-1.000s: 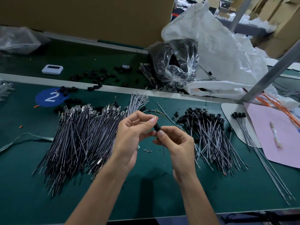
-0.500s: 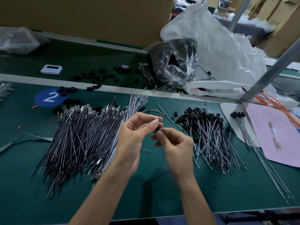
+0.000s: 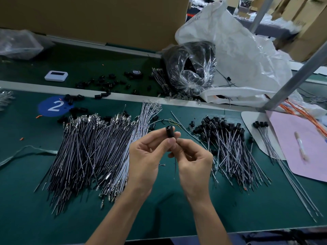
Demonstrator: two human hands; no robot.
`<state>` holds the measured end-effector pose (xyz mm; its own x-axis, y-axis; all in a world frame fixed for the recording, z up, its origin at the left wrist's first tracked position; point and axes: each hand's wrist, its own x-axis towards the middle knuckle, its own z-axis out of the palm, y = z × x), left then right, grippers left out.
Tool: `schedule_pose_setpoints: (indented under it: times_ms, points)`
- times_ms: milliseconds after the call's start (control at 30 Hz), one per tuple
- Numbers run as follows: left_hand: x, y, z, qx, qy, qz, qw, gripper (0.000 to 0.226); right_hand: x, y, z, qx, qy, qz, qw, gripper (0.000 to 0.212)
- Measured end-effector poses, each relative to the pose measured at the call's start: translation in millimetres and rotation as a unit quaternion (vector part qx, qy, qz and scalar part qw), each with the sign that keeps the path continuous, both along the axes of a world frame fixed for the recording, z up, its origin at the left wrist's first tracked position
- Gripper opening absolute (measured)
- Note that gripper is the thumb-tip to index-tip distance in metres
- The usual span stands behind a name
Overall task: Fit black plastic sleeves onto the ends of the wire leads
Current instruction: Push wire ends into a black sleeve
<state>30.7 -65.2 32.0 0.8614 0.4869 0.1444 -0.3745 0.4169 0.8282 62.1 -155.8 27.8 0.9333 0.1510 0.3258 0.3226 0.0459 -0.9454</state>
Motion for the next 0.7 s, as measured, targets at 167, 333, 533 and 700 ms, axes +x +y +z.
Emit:
schedule_pose_setpoints:
  times_ms: [167,333,533,700]
  points:
    - [-4,-2,3,0.010,-0.057,0.016,0.998,0.025,-6,4,-1,0.032,-0.013,0.011,0.999,0.011]
    - [-8,0,5,0.045,-0.083,0.033,0.995,0.026,-10,4,-1,0.068,-0.033,0.035,0.997,0.011]
    - [-8,1,10,0.033,-0.088,0.042,0.995,0.024,-13,8,0,0.088,-0.022,0.065,0.994,0.010]
    - [-2,2,10,-0.006,0.014,0.054,0.998,0.018,-9,9,-8,0.037,0.027,0.063,0.997,0.006]
